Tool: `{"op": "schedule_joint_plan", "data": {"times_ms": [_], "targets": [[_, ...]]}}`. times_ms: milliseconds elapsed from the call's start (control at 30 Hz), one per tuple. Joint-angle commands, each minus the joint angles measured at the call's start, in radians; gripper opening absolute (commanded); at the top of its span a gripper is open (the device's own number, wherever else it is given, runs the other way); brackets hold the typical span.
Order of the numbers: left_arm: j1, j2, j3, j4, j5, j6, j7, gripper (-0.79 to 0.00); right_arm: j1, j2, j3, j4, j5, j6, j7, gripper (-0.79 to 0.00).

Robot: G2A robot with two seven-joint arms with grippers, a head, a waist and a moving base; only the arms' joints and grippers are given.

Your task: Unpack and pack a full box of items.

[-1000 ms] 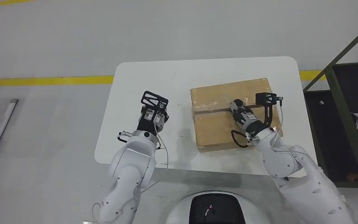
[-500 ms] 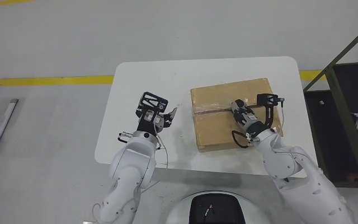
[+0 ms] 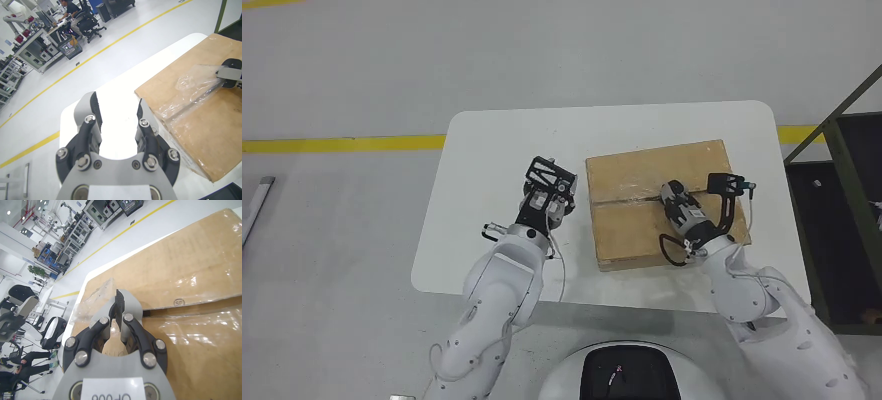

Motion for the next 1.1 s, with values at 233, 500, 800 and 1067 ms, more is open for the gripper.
{"op": "schedule_joint_plan", "data": {"times_ms": [233, 500, 800, 1067], "targets": [[-0.032, -0.016, 0.055, 0.063, -0.065, -0.061, -0.018, -0.785, 0.001, -0.009, -0.002, -0.014, 0.009, 0.051, -0.001, -0.785], [-0.036, -0.022, 0.044, 0.071, -0.042, -0.039, -0.034, -0.785, -0.003, -0.016, 0.005, -0.034, 0.033, 0.099, 0.011, -0.496], [-0.019, -0.023, 0.020, 0.061, -0.029, -0.034, -0.038, -0.785, -0.008, -0.017, 0.023, -0.050, 0.004, 0.115, 0.023, -0.431], [-0.014, -0.027, 0.013, 0.058, -0.020, -0.034, -0.037, -0.785, -0.018, -0.019, 0.050, -0.066, 0.001, 0.124, 0.027, -0.416]]}}
